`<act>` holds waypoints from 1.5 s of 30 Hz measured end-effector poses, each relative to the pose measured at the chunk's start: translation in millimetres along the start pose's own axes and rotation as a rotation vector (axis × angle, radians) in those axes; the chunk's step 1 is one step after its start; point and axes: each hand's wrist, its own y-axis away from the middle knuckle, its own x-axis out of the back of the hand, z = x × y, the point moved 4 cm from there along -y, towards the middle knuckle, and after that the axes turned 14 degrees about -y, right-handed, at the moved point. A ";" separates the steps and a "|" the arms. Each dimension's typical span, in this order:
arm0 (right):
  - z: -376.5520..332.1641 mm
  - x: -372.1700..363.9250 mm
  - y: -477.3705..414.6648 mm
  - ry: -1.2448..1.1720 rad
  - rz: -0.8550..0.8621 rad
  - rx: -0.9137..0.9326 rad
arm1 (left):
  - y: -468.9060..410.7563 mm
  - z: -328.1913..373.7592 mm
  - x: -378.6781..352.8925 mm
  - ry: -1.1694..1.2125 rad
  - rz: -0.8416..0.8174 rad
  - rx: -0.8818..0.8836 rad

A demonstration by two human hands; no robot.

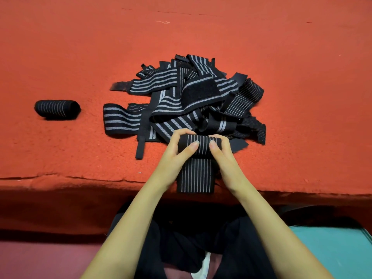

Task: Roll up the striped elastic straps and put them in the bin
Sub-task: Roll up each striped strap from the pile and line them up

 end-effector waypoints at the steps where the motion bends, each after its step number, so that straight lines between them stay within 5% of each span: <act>1: -0.5 -0.6 -0.4 -0.002 0.014 -0.009 | 0.1 1.3 -0.5 0.003 -0.013 -0.019; 20: 2.8 7.2 -4.6 -0.140 0.039 0.014 | -3.2 -2.7 -2.8 0.009 -0.015 0.005; 45: 3.8 7.6 -1.6 0.013 0.012 0.036 | -4.0 -4.6 -3.0 -0.052 0.036 0.056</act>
